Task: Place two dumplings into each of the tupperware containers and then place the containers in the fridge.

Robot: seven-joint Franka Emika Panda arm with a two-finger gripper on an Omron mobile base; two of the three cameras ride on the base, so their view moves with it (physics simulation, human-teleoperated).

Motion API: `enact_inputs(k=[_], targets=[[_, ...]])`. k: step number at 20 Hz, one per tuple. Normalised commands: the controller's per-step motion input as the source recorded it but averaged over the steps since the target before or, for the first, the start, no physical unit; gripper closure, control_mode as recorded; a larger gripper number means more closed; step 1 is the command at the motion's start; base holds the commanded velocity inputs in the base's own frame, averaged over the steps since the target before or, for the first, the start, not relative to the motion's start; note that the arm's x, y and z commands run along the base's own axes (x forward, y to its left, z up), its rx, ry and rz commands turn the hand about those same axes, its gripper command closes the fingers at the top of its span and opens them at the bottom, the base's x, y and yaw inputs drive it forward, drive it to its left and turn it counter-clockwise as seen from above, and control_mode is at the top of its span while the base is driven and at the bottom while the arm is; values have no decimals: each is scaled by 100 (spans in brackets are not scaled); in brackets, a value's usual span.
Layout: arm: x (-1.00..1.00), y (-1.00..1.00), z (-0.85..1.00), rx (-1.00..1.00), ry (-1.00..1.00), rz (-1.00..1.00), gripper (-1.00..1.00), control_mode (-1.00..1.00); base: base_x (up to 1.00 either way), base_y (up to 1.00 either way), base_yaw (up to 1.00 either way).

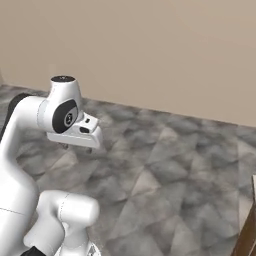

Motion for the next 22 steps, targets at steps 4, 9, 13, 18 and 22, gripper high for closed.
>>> enact_inputs(k=[4,9,13,18,22], targets=[[0,0,0,0,0,0,-100,100,100,-7,60],[0,0,0,0,0,0,-100,100,100,-5,61],[0,0,0,0,0,0,-100,100,100,-4,59],[0,0,0,0,0,0,-100,100,100,-5,59],[0,0,0,0,0,0,-100,100,100,-14,54]])
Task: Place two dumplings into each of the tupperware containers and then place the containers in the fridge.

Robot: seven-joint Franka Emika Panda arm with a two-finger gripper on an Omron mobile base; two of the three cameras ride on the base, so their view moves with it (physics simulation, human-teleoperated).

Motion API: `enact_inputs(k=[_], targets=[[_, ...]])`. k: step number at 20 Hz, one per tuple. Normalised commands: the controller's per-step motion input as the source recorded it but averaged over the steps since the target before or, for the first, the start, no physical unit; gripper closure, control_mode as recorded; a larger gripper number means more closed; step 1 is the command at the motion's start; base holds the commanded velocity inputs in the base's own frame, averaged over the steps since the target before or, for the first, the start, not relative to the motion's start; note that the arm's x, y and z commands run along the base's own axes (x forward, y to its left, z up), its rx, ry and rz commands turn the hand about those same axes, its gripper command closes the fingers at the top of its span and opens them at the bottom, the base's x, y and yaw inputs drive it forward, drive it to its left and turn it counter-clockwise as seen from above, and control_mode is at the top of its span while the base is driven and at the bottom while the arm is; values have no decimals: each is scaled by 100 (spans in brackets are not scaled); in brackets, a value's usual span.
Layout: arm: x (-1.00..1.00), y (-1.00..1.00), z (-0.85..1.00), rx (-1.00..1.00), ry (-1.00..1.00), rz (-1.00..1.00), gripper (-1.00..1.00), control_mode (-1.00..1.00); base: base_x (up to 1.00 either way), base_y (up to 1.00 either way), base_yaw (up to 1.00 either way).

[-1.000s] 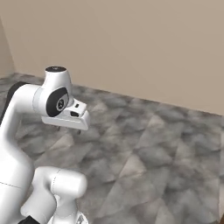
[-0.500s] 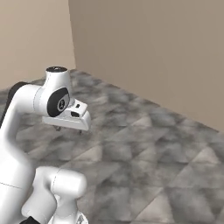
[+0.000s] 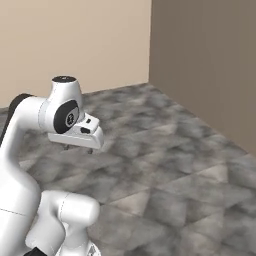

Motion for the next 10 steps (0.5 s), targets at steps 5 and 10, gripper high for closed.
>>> enact_inputs(k=[5,10], targets=[[0,0,0,0,0,0,-100,100,100,-37,45],[0,0,0,0,0,0,-100,100,100,-41,42]])
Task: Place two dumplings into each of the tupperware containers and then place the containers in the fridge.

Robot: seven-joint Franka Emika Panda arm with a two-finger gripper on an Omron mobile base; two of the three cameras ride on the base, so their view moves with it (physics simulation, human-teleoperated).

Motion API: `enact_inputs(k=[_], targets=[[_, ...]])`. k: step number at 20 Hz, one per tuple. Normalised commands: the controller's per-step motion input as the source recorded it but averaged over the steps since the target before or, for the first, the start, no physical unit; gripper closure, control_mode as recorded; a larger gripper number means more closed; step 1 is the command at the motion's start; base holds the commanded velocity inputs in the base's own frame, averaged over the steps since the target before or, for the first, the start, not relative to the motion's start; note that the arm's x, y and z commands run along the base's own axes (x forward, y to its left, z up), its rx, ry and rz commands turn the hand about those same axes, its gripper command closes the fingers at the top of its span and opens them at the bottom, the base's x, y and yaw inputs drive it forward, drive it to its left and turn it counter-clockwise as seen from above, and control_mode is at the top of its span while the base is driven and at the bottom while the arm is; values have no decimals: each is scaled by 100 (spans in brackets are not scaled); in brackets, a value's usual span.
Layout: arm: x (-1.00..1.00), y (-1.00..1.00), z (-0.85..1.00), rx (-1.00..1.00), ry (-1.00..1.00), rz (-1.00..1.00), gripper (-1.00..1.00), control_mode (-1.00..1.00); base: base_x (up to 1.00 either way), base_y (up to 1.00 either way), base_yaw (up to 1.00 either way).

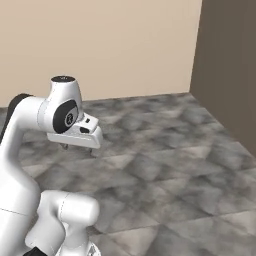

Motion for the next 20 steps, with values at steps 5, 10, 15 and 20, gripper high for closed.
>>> enact_inputs(k=[5,10,15,20], targets=[[0,0,0,0,0,0,-100,100,100,-50,32],[0,0,0,0,0,0,-100,100,100,-11,32],[0,0,0,0,0,0,-100,100,100,-5,28],[0,0,0,0,0,0,-100,100,100,-3,39]])
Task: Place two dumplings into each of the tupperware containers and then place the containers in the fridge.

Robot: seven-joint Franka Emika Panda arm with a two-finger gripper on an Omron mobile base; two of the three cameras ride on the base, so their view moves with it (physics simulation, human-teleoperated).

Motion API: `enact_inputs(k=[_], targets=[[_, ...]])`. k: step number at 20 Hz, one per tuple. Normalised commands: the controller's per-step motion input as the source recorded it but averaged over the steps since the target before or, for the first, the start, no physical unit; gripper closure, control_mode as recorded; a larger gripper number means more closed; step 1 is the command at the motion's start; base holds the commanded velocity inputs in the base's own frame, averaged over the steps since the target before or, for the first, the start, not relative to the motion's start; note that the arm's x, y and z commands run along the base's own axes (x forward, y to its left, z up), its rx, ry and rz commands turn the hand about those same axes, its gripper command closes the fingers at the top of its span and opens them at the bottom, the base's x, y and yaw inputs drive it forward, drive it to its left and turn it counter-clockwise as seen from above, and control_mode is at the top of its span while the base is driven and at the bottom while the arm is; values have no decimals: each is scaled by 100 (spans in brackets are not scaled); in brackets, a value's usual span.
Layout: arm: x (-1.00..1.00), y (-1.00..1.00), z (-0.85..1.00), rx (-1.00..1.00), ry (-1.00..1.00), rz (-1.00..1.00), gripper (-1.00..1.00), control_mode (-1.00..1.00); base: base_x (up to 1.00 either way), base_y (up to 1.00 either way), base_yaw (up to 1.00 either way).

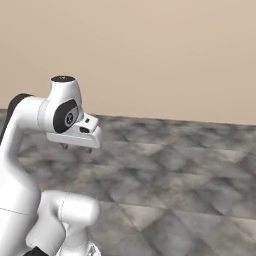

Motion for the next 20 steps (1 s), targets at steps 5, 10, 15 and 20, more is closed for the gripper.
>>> enact_inputs(k=[5,10,15,20], targets=[[0,0,0,0,0,0,-100,100,100,-36,29],[0,0,0,0,0,0,-100,100,100,-48,28],[0,0,0,0,0,0,-100,100,100,-44,29],[0,0,0,0,0,0,-100,100,100,-30,39]])
